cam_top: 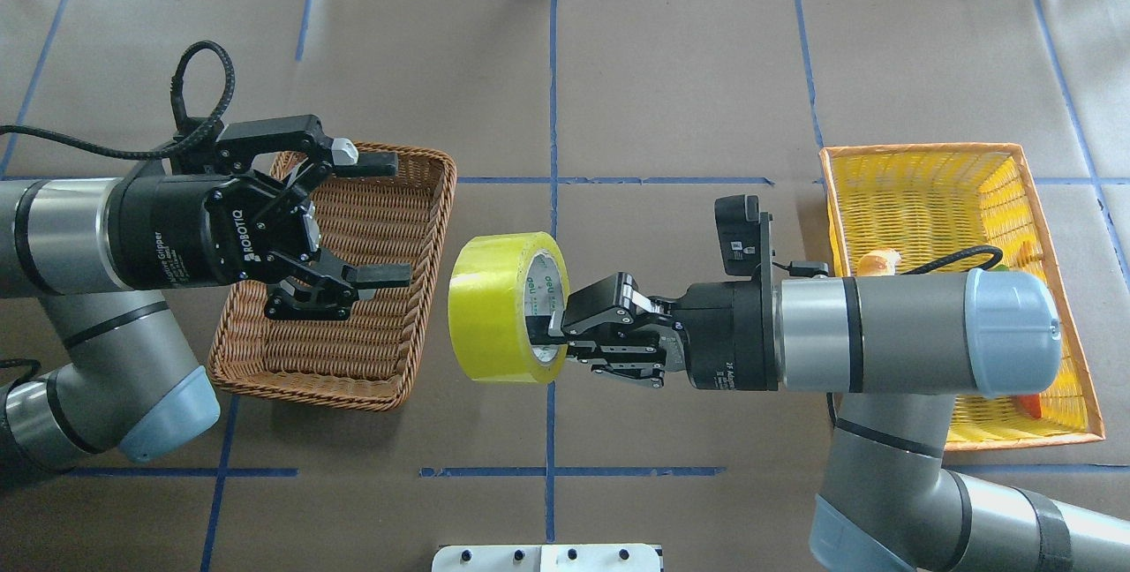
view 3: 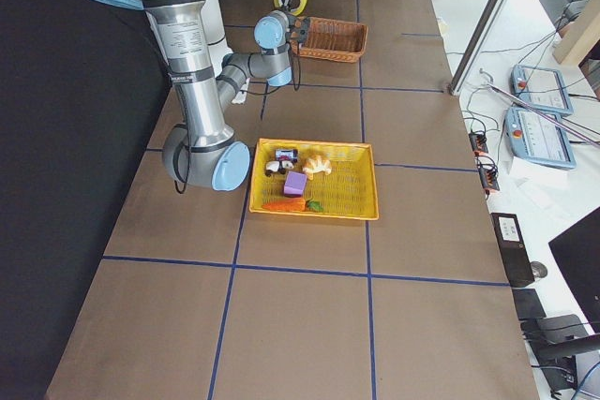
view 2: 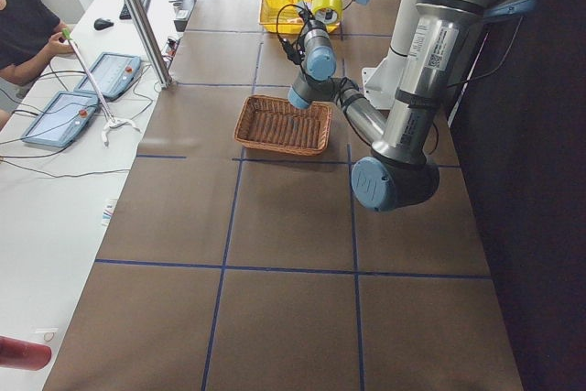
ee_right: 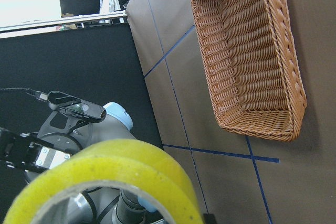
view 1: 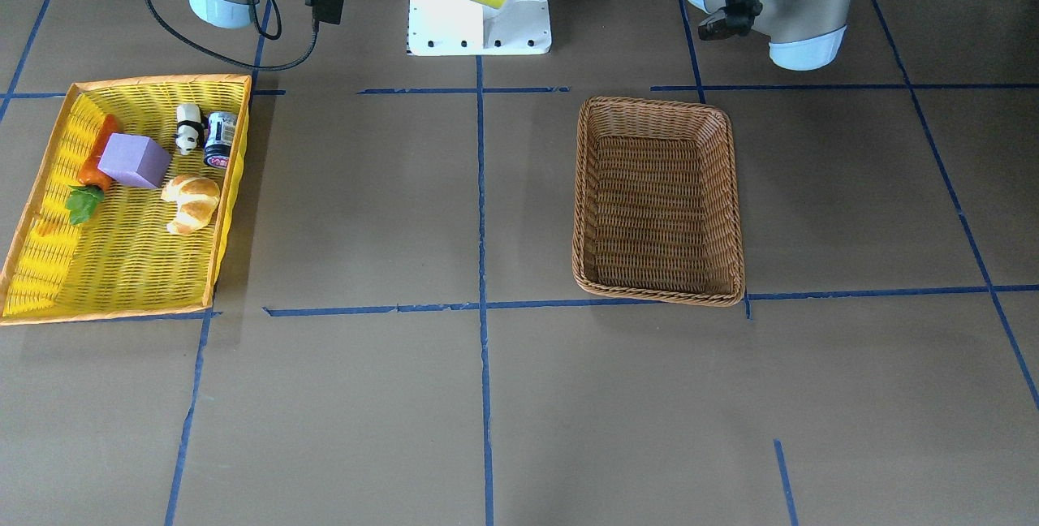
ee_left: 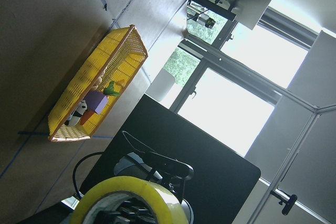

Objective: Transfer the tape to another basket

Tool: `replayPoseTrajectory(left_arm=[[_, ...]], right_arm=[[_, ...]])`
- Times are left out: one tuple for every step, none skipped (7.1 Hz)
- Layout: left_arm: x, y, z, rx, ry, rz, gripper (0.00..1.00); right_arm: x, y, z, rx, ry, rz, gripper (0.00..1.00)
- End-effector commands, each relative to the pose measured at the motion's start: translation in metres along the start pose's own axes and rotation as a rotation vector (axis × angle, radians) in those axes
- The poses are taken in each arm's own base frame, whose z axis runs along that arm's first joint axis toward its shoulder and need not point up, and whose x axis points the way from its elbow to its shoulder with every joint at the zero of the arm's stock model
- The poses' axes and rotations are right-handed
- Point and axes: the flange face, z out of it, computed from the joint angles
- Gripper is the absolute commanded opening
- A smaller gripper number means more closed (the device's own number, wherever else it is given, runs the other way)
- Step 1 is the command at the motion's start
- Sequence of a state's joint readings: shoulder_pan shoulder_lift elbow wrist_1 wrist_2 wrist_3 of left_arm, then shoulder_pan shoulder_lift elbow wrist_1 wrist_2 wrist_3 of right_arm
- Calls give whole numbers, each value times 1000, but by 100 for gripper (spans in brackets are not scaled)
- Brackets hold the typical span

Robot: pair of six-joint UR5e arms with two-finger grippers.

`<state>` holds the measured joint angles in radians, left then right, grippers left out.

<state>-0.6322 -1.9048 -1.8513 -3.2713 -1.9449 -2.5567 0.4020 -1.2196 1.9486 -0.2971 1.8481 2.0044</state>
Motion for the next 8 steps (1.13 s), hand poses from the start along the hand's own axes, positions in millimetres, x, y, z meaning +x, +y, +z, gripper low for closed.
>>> replayPoseTrajectory(left_arm=[[-10,12,21,-39,3,-22,100],[-16,13,24,-46,-4,-33,100],[-16,15,26,-52,-3,-33,100],[-15,18,30,-59,-1,-33,100],[-16,21,34,-67,-3,-36,100],[-16,20,35,-67,-3,-34,100],[-16,21,37,-69,-3,-36,100],[-21,24,43,-71,5,-48,100]], right_arm=[[4,5,6,-12,5,5,4],[6,8,7,-17,6,8,3],[6,8,9,-17,6,8,3],[7,8,8,-17,7,10,3],[8,8,9,-17,9,10,3],[11,9,12,-13,13,14,3],[12,10,13,-12,11,15,3],[9,12,18,-17,5,14,3]])
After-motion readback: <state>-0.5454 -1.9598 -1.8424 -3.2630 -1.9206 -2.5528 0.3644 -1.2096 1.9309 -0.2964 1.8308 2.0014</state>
